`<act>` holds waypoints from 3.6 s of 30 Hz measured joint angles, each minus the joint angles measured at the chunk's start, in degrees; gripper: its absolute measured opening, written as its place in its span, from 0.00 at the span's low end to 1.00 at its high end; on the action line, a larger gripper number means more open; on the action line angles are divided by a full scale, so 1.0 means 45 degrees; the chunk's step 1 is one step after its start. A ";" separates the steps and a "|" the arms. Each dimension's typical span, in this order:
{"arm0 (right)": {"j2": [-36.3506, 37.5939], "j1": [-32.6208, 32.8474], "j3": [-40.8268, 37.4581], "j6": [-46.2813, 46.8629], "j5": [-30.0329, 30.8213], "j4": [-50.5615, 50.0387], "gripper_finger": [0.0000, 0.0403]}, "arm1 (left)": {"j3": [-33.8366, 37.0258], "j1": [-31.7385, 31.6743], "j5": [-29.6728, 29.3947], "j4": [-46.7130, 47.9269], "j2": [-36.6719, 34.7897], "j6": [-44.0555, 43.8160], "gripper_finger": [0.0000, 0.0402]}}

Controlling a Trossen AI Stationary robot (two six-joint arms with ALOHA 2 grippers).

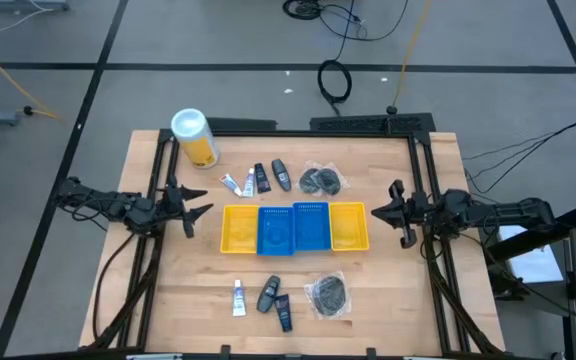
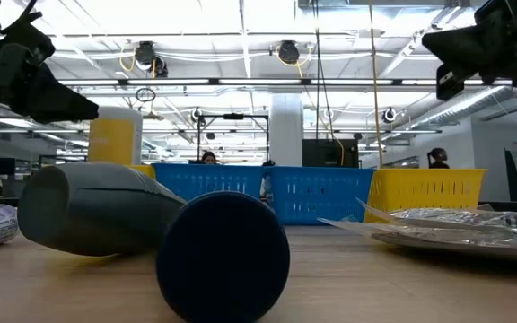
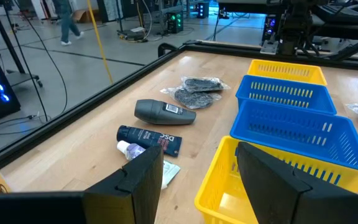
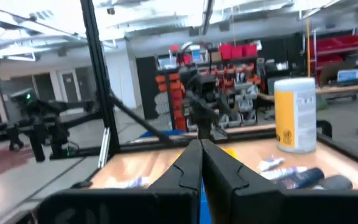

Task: Pick & Place Travel size toiletries
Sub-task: Put the hairbrush into the left yellow bin

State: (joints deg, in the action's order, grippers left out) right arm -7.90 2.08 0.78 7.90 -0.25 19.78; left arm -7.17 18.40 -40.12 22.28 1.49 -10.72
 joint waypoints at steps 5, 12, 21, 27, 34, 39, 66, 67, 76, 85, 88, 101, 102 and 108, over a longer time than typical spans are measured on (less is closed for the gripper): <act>-0.0010 -0.0004 0.0000 0.0468 0.0043 0.0086 0.00 | 0.0001 0.0003 -0.0048 -0.0004 -0.0003 0.0429 0.52; -0.0015 -0.0004 0.0000 0.0878 0.0128 0.0430 0.00 | 0.0004 -0.0001 -0.0058 -0.0330 -0.0001 0.1080 0.52; -0.1637 0.0413 0.0762 0.0359 -0.1817 0.2136 0.00 | 0.0004 0.0004 -0.0081 -0.1810 0.0002 0.1050 0.52; -0.5301 0.1175 0.2669 -0.0655 -0.2015 0.1640 0.00 | 0.0004 -0.0001 -0.0093 -0.2710 0.0002 0.1402 0.52; -0.9106 0.2740 0.4451 -0.1009 -0.2679 0.0766 0.00 | 0.0004 0.0004 -0.0099 -0.3555 -0.0003 0.1028 0.52; -1.0824 0.4078 0.5164 -0.1263 -0.2681 0.0667 0.00 | 0.0004 0.0003 -0.0092 -0.3644 0.0002 0.1019 0.52; -1.5438 0.6635 0.5527 0.7987 -0.0914 -0.0643 0.22 | 0.0004 0.0004 -0.0094 -0.3681 0.0002 0.0054 0.52; -1.5557 0.6636 0.5527 0.8103 -0.0937 -0.0638 0.24 | 0.0004 0.0001 -0.0095 -0.3678 0.0002 0.0055 0.52; -1.6009 0.6642 0.5527 0.8773 -0.0948 0.0020 0.42 | 0.0004 -0.0001 -0.0097 -0.3674 0.0002 0.0047 0.52; -1.6081 0.6799 0.5527 0.9763 -0.0262 0.0042 0.42 | 0.0004 0.0001 -0.0102 -0.3671 0.0002 0.0047 0.52; -1.6423 0.6974 0.5523 1.0218 -0.0238 0.0027 0.43 | 0.0004 0.0002 -0.0103 -0.3669 0.0002 0.0047 0.52; -1.8257 0.7311 0.5527 1.1118 0.0046 0.2610 0.43 | 0.0004 -0.0001 -0.0112 -0.3656 0.0002 -0.0039 0.52; -1.8327 0.7311 0.5532 1.1119 0.0060 0.2633 0.42 | 0.0004 0.0002 -0.0112 -0.3662 -0.0001 -0.0059 0.52; -1.8661 0.7311 0.5552 1.1092 0.0140 0.2993 0.41 | 0.0004 0.0004 -0.0107 -0.3657 0.0002 -0.0064 0.52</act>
State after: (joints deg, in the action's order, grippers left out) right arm -91.88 34.98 25.76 57.81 0.38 33.25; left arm -7.16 18.41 -40.60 5.82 1.50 -11.00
